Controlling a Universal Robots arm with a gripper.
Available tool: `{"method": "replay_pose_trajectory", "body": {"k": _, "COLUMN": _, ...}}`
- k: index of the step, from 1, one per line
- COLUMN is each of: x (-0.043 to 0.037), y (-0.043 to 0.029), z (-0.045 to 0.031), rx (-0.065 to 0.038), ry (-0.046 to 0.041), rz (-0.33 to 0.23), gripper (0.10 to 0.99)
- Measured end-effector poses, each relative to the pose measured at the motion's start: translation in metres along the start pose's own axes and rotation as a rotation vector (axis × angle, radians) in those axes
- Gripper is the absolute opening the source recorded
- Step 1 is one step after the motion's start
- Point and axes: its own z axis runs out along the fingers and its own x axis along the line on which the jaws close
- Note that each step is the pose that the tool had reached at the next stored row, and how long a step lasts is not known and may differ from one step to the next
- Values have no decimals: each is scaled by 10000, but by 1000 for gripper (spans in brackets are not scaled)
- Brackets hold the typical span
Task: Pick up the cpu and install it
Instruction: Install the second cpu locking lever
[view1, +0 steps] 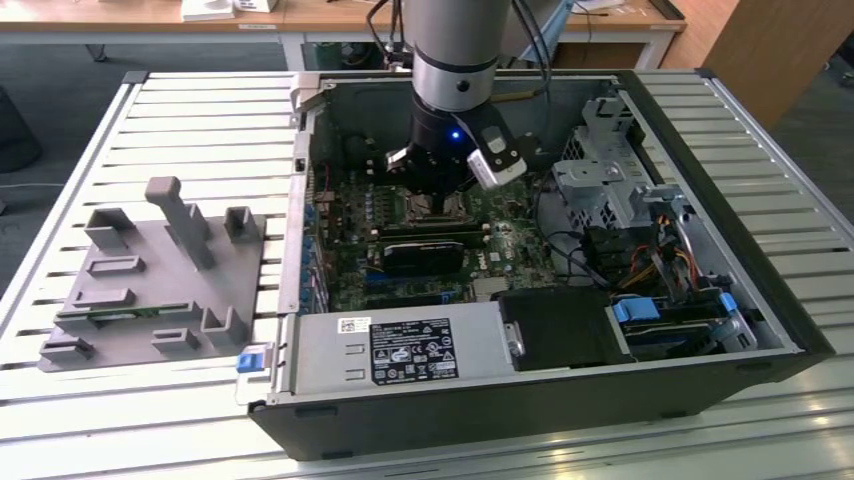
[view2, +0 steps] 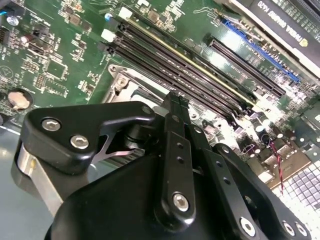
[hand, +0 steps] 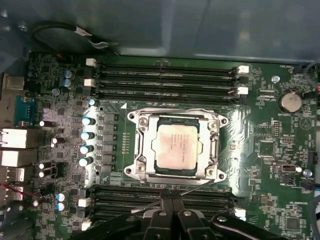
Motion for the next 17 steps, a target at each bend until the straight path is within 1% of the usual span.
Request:
{"method": "replay_pose_trajectory", "body": {"k": 2, "x": 22, "y": -1, "z": 26, "rx": 0, "ry": 0, "rz": 0, "gripper": 106}}
{"method": "replay_pose_trajectory", "body": {"k": 7, "x": 24, "y": -5, "z": 115, "rx": 0, "ry": 1, "rz": 0, "gripper": 106}}
{"method": "replay_pose_trajectory", "body": {"k": 10, "x": 25, "y": -8, "z": 132, "rx": -35, "ry": 18, "rz": 2, "gripper": 106}}
{"method": "replay_pose_trajectory", "body": {"k": 11, "x": 25, "y": -11, "z": 133, "rx": -75, "ry": 20, "rz": 0, "gripper": 106}}
{"method": "replay_pose_trajectory", "body": {"k": 13, "x": 29, "y": -37, "z": 132, "rx": -226, "ry": 15, "rz": -2, "gripper": 106}}
{"method": "replay_pose_trajectory", "body": {"k": 17, "x": 60, "y": -81, "z": 131, "rx": -418, "ry": 8, "rz": -2, "gripper": 106}}
